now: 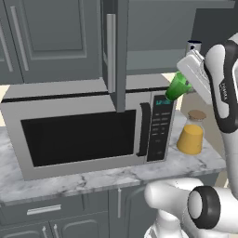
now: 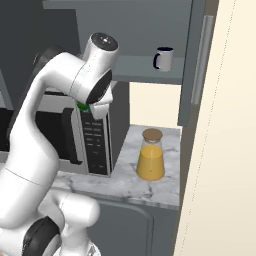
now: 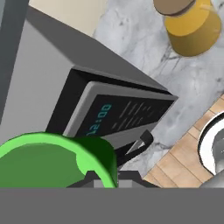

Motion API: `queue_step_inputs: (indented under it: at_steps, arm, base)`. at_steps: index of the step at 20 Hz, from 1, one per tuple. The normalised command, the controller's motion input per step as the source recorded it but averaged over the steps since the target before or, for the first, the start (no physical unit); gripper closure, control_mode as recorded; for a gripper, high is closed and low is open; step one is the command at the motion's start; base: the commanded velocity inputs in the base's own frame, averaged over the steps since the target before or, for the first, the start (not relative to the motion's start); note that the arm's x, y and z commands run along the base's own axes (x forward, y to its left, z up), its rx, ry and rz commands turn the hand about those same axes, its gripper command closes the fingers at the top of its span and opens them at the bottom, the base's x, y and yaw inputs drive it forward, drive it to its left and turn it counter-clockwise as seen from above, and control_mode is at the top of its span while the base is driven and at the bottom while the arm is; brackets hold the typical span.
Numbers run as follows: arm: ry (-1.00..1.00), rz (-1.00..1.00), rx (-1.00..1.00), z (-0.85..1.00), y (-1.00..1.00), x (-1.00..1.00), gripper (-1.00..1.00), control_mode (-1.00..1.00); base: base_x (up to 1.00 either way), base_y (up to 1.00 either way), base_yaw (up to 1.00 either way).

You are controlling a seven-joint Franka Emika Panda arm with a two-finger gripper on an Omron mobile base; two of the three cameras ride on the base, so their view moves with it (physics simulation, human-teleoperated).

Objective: There is a tray on the dining counter. Grab the cup, mug, and pitcher and place them on the tray. The pitcher may be placed next to the tray if it cannot fit the tray.

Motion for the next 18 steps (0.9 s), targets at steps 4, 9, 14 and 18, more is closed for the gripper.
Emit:
queue_step_inputs:
  at_steps: [4,9,14,18]
  arm:
    - [0.04,0.0,0.0,0.0,0.0,-0.11,1.0,1.0]
    - [0.0,0.0,0.0,0.0,0.0,0.0,1.0,1.0]
    - [0.0,0.0,0.0,0.0,0.0,0.0,1.0,1.0]
    - [0.0,0.0,0.0,0.0,0.0,0.0,1.0,1.0]
  base:
    - [-0.27,0.0,0.0]
    - [-0.97,-0.22,0.0]
    - [-1.0,-0.19,-0.08]
    - [-0.74,-0.08,-0.49]
